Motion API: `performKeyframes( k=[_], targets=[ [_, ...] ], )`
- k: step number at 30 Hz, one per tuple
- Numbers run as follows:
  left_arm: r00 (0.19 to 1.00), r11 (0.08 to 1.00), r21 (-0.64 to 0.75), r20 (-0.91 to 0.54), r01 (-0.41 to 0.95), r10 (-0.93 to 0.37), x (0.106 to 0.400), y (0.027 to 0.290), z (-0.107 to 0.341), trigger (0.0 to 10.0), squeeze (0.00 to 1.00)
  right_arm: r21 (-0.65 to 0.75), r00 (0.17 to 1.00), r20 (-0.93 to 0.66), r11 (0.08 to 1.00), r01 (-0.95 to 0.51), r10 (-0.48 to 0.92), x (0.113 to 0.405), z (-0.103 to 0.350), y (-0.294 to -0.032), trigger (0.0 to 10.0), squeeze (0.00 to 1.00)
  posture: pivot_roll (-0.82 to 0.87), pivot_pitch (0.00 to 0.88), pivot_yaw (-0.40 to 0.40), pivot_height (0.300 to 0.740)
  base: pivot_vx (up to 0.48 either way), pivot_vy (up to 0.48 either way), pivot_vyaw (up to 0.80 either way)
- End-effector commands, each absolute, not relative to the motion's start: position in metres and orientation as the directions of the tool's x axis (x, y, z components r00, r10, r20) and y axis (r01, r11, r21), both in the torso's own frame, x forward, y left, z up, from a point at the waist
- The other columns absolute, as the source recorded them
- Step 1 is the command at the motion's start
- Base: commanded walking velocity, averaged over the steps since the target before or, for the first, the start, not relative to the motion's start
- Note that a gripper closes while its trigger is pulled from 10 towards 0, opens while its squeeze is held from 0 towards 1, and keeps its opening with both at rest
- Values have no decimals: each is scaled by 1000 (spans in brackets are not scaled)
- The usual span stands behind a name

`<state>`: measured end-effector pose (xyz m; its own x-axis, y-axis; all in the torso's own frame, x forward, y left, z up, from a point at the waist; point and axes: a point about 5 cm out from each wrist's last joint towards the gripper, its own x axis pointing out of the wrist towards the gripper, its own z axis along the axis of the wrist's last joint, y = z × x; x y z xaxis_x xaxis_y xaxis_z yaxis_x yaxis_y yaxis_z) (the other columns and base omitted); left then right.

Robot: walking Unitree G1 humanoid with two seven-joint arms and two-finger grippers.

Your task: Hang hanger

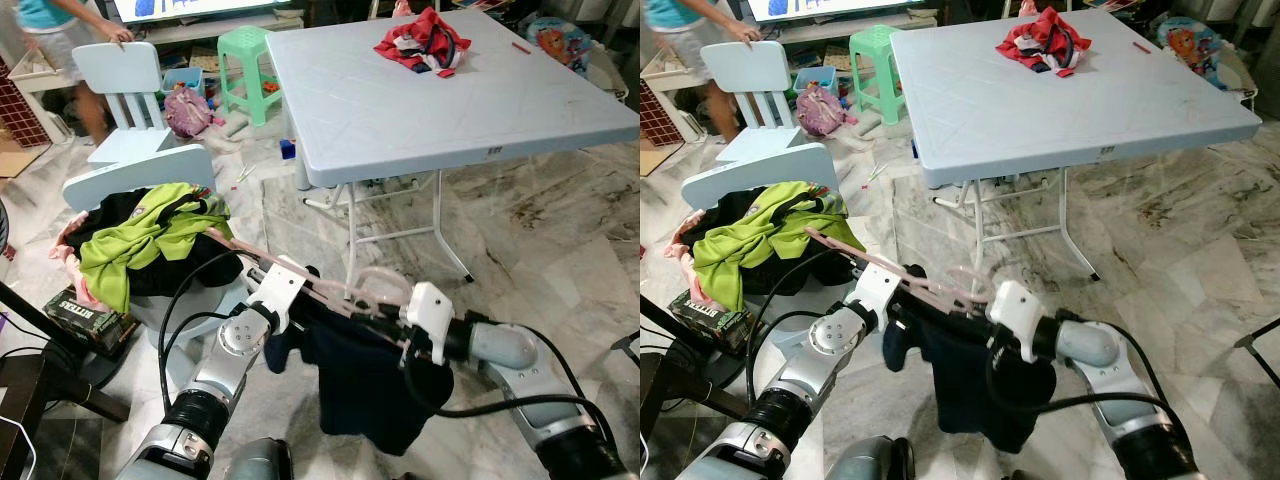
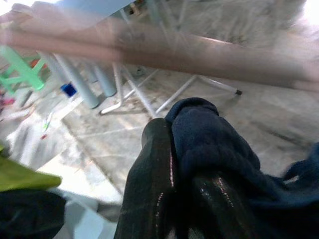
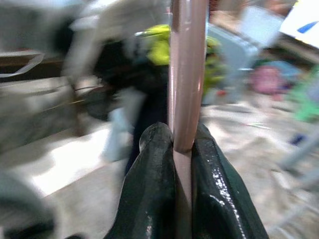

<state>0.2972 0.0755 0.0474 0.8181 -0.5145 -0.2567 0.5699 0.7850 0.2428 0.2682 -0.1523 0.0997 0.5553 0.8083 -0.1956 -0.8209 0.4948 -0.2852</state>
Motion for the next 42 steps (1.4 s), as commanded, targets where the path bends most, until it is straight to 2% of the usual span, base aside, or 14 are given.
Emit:
performKeyframes(
  k=[1,4,8,9,18,20,24,25,26,28,29,31,35,42],
  targets=[
    [806,759,274,-243,591,-539,299,71,53,0,0,-297,608,-130,554,-777,783,276,110,-156,10000,0,-51,0,40,740,0,0,0],
    [804,757,273,-252,593,-539,299,71,51,0,0,-319,634,-90,581,-749,768,280,117,-156,10000,0,-51,0,40,740,0,0,0],
    [802,757,269,-253,596,-542,298,71,50,0,0,-381,725,-114,644,-664,679,290,118,-162,10000,0,-51,0,40,740,0,0,0],
    [804,760,264,-242,593,-543,299,71,52,0,0,-373,795,-160,710,-598,585,297,110,-172,10000,0,-57,0,39,740,0,0,0],
    [874,832,266,-122,486,-471,303,85,70,0,0,-366,931,-160,857,-363,327,298,95,-206,10000,0,-46,0,32,740,0,0,0],
    [920,896,208,-65,392,-387,302,98,77,0,0,-233,969,-123,942,-240,216,293,91,-216,10000,0,-43,0,33,740,0,0,0],
    [948,934,166,-25,316,-316,300,108,82,0,0,-138,983,-100,976,-167,154,287,87,-219,10000,0,-40,0,30,740,0,0,0],
    [959,946,162,-17,280,-281,299,113,84,6627,0,-134,988,-98,983,-129,117,284,85,-222,10000,0,-34,0,31,740,0,0,0],
    [966,954,157,-12,256,-257,298,116,85,6627,0,-135,991,-97,986,-102,90,282,83,-224,10000,0,-34,0,31,740,0,0,0],
    [972,966,118,9,230,-233,294,122,88,7765,0,-88,993,-109,995,-53,43,277,77,-225,10000,0,-30,0,36,740,0,0,0],
    [973,968,108,10,228,-231,292,123,89,9451,0,-64,992,-120,997,-37,29,276,74,-225,10000,0,-30,0,36,740,0,0,0],
    [974,970,99,6,223,-224,291,125,90,10000,0,-38,991,-134,999,-32,26,276,72,-223,10000,0,-29,0,39,740,0,0,0],
    [977,973,104,21,208,-211,294,128,97,10000,0,-45,995,-95,998,-41,37,277,78,-216,10000,0,-31,0,46,740,0,0,0],
    [982,979,82,22,188,-190,301,129,105,10000,0,-100,966,-90,963,-249,241,269,83,-195,10000,0,-38,0,56,740,0,-436,0]
  ],
)
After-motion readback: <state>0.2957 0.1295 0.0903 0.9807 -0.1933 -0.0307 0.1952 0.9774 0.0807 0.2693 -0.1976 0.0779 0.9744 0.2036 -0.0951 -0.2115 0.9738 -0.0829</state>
